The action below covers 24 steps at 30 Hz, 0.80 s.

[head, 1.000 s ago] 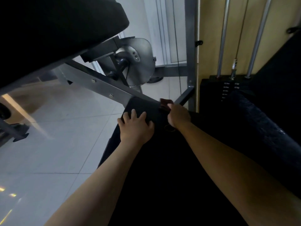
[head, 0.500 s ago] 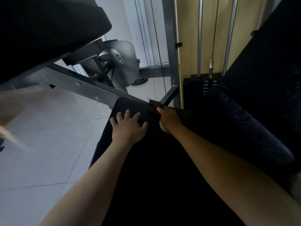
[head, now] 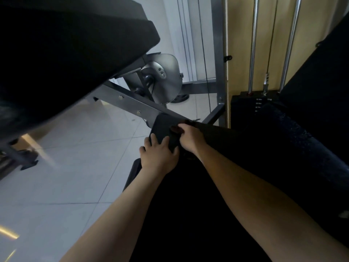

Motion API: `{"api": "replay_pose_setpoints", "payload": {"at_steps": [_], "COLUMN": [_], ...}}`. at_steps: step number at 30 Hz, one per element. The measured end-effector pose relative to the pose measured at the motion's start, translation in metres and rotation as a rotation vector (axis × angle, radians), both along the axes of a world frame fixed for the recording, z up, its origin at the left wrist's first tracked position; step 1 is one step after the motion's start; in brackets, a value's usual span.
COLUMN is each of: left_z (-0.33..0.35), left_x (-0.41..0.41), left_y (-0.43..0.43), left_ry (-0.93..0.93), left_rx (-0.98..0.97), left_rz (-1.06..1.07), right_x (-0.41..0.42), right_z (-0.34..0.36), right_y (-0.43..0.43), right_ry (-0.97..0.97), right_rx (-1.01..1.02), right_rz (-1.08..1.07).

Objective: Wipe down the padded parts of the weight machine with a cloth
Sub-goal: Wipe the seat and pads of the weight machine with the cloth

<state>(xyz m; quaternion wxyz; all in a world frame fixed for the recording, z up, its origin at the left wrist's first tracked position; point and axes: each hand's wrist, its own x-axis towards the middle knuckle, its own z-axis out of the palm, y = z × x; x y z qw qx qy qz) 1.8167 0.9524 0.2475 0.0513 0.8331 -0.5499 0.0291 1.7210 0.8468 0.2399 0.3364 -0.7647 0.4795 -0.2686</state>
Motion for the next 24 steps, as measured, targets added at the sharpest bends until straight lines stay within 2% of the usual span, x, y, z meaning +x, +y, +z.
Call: {"api": "replay_pose_setpoints", "payload": {"at_steps": [4,7,11,16,21,24], "left_z": [0.003,0.005,0.003,0.003,-0.009,-0.015], "left_x": [0.01,0.017,0.022,0.018,0.02,0.014], "left_y": [0.031,0.06,0.093,0.138,0.178,0.203], "left_ry": [0.132,0.243,0.383,0.534,0.692,0.761], "left_rx": [-0.072,-0.093,-0.137,-0.278,-0.316,-0.378], "left_rz": [0.017,0.022,0.047,0.064,0.048,0.035], "right_x": [0.043,0.062,0.059,0.039,0.026,0.025], "right_z": [0.021,0.033,0.036,0.035,0.024,0.013], "right_y": [0.031,0.049,0.071,0.121,0.179,0.198], "right_ry": [-0.083,-0.034,0.056,-0.017,-0.037,0.005], "right_rx": [0.026,0.034,-0.022,0.002,0.01,-0.114], "right_rz": [0.244,0.362,0.388,0.444,0.527,0.526]}}
